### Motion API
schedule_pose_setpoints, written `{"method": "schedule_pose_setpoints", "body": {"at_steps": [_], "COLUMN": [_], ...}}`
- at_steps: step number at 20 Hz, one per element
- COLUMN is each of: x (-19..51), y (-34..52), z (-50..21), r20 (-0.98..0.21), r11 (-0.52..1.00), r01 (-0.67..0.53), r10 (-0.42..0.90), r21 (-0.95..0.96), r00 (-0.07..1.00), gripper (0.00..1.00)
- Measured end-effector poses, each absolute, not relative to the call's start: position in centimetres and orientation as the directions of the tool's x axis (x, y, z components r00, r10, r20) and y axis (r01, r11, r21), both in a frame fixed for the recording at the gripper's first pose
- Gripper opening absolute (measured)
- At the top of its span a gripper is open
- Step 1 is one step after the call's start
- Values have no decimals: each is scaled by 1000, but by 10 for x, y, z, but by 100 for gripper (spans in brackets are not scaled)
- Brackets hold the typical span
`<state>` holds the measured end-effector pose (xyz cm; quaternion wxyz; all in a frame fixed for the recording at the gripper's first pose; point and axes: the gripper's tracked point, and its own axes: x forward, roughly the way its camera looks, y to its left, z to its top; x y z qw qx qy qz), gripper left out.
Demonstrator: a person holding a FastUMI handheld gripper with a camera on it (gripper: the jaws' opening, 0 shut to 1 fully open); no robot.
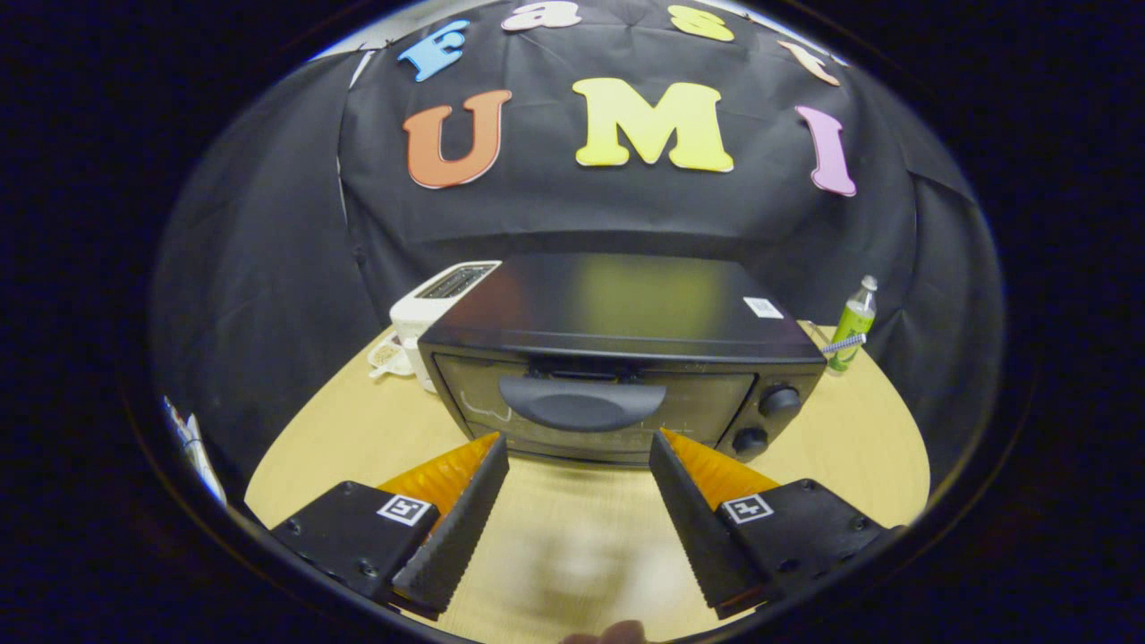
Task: Open the toaster oven, put the food inside, and close the toaster oven door.
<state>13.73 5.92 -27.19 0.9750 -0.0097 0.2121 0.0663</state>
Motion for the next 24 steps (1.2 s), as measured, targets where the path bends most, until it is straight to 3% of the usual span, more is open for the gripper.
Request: {"method": "schedule_pose_setpoints", "body": {"at_steps": [6, 11, 17, 20, 24], "x": [88, 1, -101, -127, -147], "y": [71, 96, 141, 180, 221], "z": [-162, -88, -54, -57, -63], "r20": [-240, -90, -19, -18, -11], "r11": [991, 997, 1000, 997, 999], "r01": [-126, -46, 21, -10, -32], "r10": [132, 51, -21, 9, 32], "r21": [37, 55, -6, -80, -40], "r00": [962, 995, 1000, 1000, 999], "gripper": [100, 100, 100, 100, 100]}}
